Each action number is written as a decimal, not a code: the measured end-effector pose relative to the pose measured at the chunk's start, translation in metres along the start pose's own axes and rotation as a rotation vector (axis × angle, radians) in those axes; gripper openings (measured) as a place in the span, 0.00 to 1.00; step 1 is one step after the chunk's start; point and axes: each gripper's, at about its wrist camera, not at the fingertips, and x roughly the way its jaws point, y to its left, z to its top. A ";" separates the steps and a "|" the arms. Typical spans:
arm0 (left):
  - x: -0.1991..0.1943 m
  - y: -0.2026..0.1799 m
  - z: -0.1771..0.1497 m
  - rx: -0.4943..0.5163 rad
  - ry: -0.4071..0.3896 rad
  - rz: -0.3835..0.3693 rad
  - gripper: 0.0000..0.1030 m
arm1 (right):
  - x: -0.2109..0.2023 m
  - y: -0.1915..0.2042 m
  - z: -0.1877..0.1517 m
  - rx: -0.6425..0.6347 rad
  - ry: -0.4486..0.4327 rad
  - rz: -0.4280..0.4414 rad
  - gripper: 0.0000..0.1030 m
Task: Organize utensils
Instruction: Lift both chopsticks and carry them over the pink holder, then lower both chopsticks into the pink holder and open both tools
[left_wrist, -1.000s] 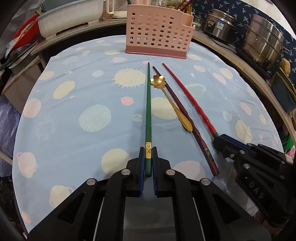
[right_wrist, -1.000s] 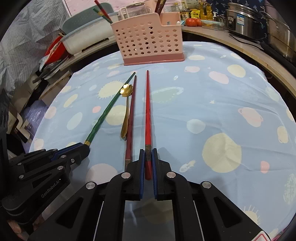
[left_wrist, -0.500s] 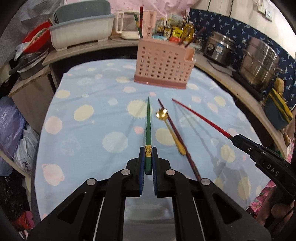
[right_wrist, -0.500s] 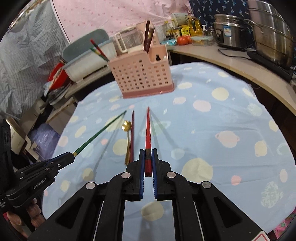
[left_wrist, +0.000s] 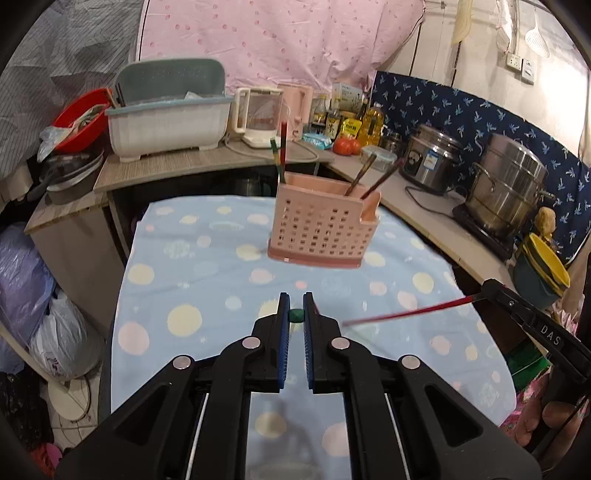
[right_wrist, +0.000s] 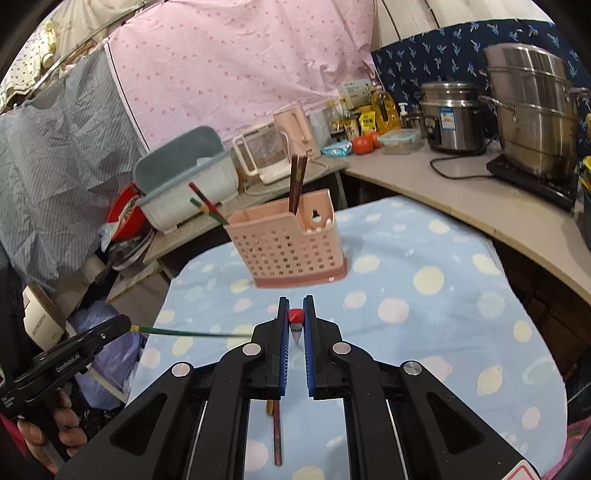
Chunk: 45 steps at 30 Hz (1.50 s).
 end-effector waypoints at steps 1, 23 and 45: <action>0.000 -0.001 0.007 0.004 -0.010 -0.001 0.07 | 0.000 0.001 0.005 0.000 -0.009 0.004 0.07; 0.001 -0.027 0.169 0.067 -0.263 -0.046 0.07 | 0.021 0.021 0.159 0.009 -0.250 0.071 0.07; 0.100 -0.015 0.239 0.053 -0.276 0.014 0.07 | 0.138 0.042 0.208 -0.005 -0.201 0.040 0.07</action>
